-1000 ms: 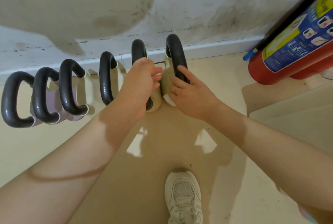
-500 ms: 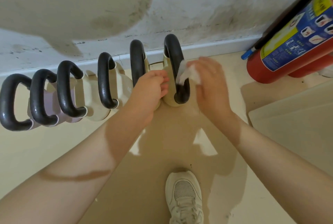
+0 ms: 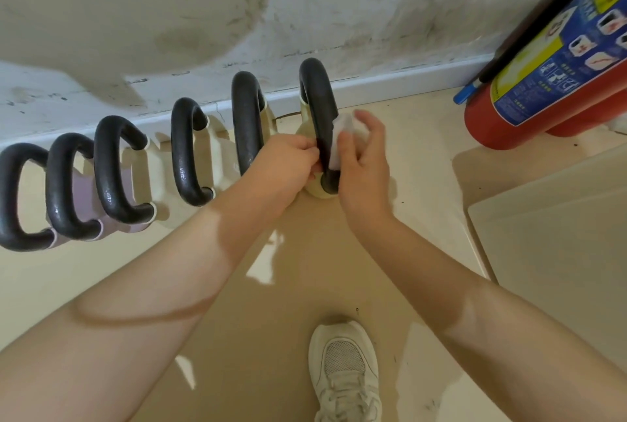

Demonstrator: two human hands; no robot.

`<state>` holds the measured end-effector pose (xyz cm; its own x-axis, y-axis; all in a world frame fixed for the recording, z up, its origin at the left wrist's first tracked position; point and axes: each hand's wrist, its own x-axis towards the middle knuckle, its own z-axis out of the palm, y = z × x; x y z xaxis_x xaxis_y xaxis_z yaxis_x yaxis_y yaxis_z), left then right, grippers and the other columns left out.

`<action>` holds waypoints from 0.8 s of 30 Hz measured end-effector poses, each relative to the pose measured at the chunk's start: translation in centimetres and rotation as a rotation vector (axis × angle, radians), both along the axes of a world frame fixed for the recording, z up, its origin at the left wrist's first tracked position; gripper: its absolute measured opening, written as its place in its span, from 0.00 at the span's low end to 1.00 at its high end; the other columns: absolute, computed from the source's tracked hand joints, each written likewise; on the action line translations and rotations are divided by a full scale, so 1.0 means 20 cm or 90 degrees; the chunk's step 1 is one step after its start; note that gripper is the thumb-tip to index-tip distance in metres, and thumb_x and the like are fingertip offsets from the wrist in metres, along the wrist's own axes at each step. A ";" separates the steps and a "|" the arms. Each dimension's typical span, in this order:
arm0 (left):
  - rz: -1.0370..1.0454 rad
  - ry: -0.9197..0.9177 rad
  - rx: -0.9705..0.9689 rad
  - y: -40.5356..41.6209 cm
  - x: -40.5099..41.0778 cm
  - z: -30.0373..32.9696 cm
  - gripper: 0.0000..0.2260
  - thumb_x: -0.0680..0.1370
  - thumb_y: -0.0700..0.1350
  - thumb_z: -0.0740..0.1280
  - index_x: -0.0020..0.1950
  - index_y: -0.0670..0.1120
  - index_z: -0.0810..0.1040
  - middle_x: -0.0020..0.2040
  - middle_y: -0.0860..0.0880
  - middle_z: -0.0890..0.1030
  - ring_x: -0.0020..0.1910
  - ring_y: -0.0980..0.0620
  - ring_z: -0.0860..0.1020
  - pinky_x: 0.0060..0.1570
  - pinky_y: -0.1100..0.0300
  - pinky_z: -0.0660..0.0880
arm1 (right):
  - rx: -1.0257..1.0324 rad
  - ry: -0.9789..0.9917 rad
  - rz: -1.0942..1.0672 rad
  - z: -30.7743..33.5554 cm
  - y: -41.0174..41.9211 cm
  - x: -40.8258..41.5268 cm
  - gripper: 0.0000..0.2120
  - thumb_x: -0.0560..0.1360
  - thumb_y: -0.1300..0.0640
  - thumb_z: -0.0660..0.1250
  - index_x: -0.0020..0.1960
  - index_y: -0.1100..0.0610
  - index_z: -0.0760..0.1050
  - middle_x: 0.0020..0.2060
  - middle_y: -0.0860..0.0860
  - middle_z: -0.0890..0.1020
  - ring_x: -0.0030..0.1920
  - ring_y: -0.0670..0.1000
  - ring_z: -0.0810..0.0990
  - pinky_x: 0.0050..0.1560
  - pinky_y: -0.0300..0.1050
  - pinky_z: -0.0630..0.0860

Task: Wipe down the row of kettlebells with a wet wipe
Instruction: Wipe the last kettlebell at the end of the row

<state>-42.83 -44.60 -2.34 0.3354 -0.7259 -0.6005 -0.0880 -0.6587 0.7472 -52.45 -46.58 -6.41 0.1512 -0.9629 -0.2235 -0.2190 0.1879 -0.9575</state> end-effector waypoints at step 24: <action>0.016 0.004 0.023 -0.05 -0.02 0.02 0.15 0.80 0.50 0.57 0.51 0.41 0.78 0.47 0.41 0.83 0.47 0.45 0.82 0.55 0.50 0.78 | -0.115 0.195 0.129 -0.24 0.11 -0.05 0.13 0.82 0.59 0.54 0.62 0.45 0.69 0.59 0.44 0.78 0.56 0.36 0.76 0.59 0.31 0.70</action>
